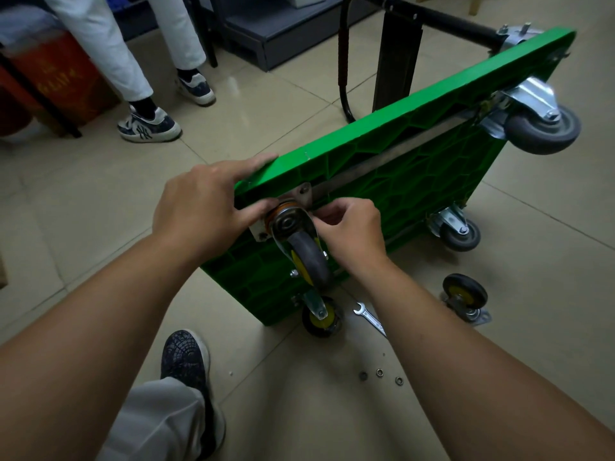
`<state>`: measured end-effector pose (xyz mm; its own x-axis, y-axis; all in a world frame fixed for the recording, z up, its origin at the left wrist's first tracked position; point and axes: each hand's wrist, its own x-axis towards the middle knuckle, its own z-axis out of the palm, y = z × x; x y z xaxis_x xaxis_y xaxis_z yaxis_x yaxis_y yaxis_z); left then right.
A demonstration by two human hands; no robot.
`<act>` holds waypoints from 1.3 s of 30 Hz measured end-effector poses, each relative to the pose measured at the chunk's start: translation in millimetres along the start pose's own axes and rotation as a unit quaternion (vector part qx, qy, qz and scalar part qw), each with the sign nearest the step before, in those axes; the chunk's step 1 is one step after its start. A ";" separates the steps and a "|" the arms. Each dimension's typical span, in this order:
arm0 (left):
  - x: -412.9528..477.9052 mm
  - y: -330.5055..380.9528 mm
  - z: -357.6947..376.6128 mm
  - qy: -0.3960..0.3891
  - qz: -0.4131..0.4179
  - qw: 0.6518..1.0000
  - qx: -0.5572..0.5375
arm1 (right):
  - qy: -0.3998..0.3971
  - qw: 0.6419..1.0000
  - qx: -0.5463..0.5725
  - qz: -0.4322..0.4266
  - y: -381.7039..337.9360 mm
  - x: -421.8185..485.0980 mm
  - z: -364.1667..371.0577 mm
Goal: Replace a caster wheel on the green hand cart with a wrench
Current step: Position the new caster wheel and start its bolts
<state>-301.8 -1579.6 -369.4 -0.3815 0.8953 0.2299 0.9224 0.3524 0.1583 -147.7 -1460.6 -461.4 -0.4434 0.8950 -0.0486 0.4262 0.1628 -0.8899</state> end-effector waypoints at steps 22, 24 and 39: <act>1.1 -0.9 -0.5 -0.005 -0.002 1.000 -0.003 | -0.032 0.991 0.125 0.036 14.7 -4.1 8.9; 0.7 -1.4 -0.4 -0.003 -0.002 1.000 -0.005 | -0.018 0.991 0.129 0.038 14.8 -3.4 9.8; 1.0 -3.3 2.1 0.008 0.002 1.000 -0.006 | 0.106 0.965 -0.021 -0.239 25.1 -5.8 15.7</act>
<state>-305.1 -1579.3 -371.7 -0.3788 0.8924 0.2452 0.9231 0.3453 0.1694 -146.9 -1468.2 -490.6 -0.4275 0.7773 0.4616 0.2460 0.5914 -0.7680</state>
